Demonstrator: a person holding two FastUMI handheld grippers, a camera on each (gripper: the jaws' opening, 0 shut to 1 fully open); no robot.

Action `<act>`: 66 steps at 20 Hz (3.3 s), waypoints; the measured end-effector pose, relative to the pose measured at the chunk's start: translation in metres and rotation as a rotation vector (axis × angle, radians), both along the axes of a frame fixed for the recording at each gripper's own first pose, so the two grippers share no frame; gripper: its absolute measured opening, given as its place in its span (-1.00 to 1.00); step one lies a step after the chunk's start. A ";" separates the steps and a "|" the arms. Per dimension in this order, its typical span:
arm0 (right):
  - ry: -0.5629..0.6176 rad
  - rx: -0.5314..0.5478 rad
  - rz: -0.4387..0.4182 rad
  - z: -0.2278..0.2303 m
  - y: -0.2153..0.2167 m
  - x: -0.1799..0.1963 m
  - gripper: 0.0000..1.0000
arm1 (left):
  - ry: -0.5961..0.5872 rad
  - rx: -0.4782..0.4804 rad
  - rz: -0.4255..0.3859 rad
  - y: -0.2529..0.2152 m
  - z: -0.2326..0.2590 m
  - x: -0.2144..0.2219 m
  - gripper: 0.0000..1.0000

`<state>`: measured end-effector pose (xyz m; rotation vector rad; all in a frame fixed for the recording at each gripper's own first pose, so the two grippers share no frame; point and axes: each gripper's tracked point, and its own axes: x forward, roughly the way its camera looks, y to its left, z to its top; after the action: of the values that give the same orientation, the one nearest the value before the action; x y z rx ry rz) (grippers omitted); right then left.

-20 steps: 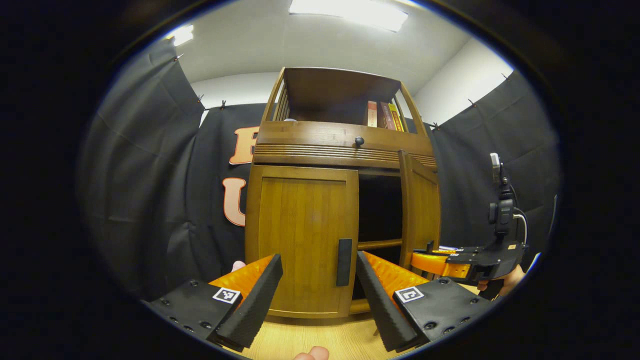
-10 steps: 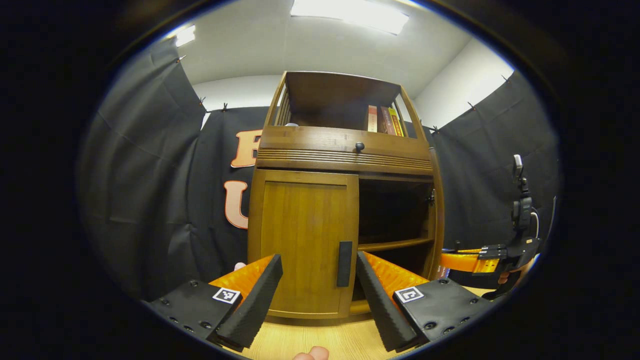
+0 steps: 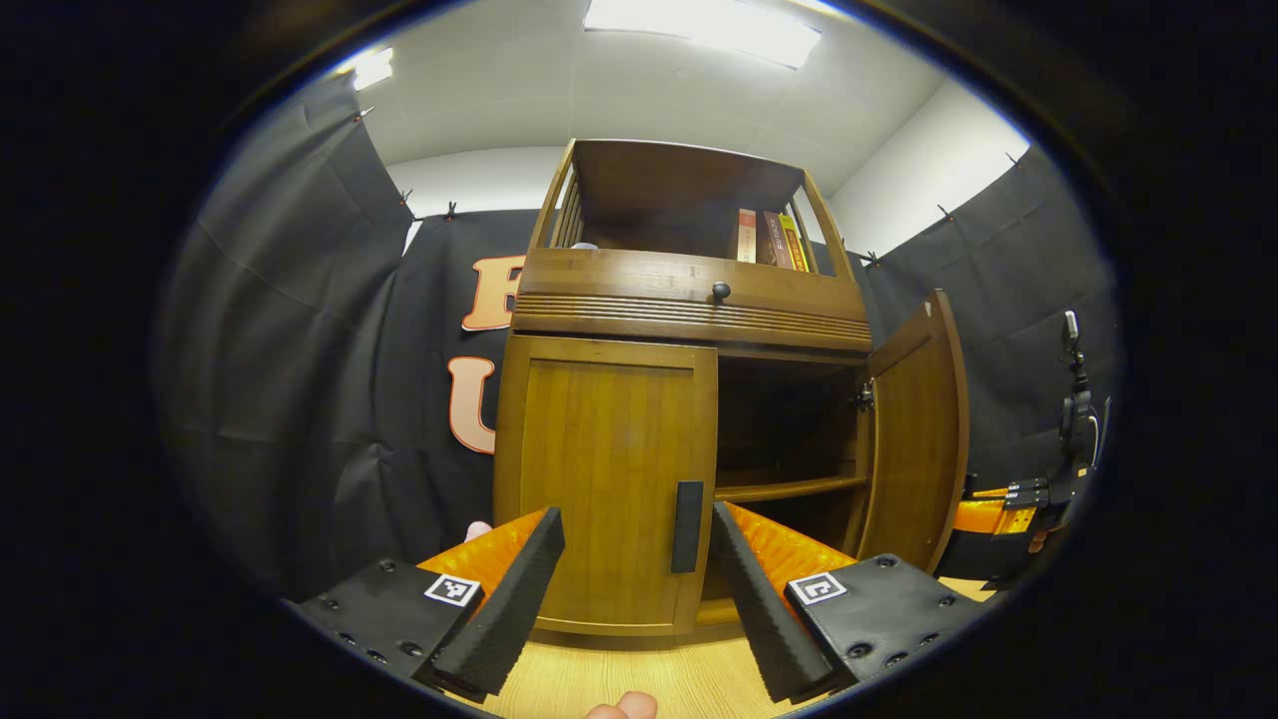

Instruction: Open the right door of the double-door shoe cabinet with the right hand, and open the left door with the left hand.

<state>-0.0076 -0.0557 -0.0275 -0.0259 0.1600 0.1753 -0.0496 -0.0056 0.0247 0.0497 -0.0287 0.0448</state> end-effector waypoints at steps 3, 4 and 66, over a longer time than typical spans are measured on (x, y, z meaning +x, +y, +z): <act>-0.007 0.016 -0.062 0.005 -0.030 -0.007 -0.65 | 0.001 0.001 -0.011 -0.005 0.000 0.004 0.93; -0.012 0.012 -0.084 0.005 -0.039 -0.009 -0.82 | 0.003 -0.001 -0.013 -0.007 -0.001 0.004 1.00; -0.084 -0.102 -0.197 0.038 -0.074 -0.099 0.84 | 0.186 -0.103 -0.072 -0.041 -0.102 0.153 0.93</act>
<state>-0.1064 -0.1298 0.0104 -0.1187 0.0869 -0.0309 0.1039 -0.0468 -0.0775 -0.0507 0.1574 -0.0302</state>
